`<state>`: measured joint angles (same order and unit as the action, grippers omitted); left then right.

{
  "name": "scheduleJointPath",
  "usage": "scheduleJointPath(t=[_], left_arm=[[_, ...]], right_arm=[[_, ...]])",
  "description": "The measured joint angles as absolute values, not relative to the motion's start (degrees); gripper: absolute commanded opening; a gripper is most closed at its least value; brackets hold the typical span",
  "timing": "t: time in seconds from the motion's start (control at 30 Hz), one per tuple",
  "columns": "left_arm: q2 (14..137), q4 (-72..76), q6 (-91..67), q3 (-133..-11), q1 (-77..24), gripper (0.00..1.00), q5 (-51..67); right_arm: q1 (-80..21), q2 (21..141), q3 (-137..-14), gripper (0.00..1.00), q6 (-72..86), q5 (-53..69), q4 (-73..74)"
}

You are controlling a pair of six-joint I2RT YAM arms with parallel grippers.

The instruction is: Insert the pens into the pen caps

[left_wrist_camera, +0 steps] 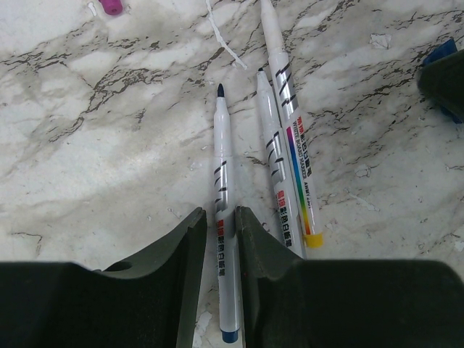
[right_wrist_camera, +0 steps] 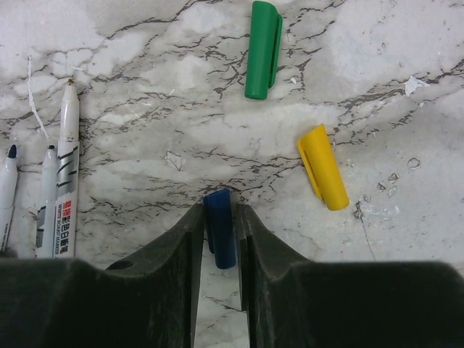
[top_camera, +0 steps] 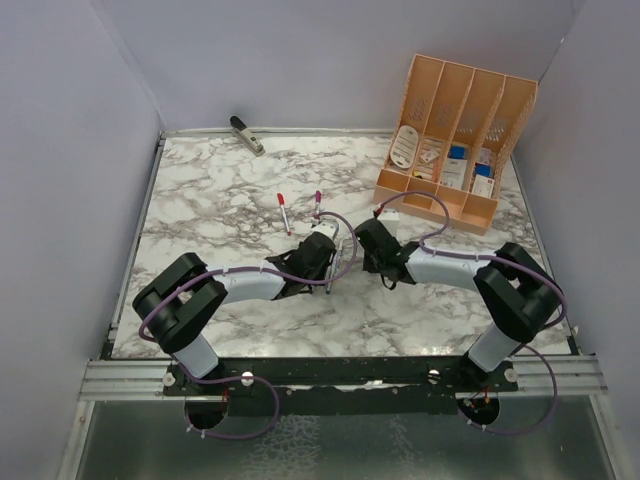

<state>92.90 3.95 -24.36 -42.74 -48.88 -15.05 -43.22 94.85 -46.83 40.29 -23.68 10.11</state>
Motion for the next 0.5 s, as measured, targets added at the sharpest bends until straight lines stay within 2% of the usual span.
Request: scheduleJointPath(t=[0.2, 0.27, 0.37, 0.4, 0.47, 0.5], left_arm=[[92.88, 3.92, -24.51, -42.72, -48.88, 0.26, -15.05], [92.84, 3.92, -24.60, -42.72, -48.88, 0.26, -15.05], [92.84, 3.90, -24.60, -42.72, -48.88, 0.26, -15.05], [92.84, 3.90, -24.60, -42.72, -48.88, 0.25, -15.03], [92.84, 3.90, -24.60, -42.72, -48.88, 0.18, -15.03], [92.86, 3.90, -24.60, -42.72, -48.88, 0.12, -15.05]], right_arm=[[-44.05, 97.30, -49.25, 0.22, 40.27, -25.36, 13.67], [-44.36, 97.95, -50.02, 0.17, 40.47, -25.87, 14.37], [-44.71, 98.48, -50.72, 0.02, 40.75, -26.37, 15.16], [-44.80, 98.56, -50.83, 0.01, 40.75, -26.46, 15.25], [-44.95, 98.70, -50.96, 0.01, 40.75, -26.74, 15.42], [-44.99, 98.72, -50.98, 0.01, 40.73, -26.81, 15.46]])
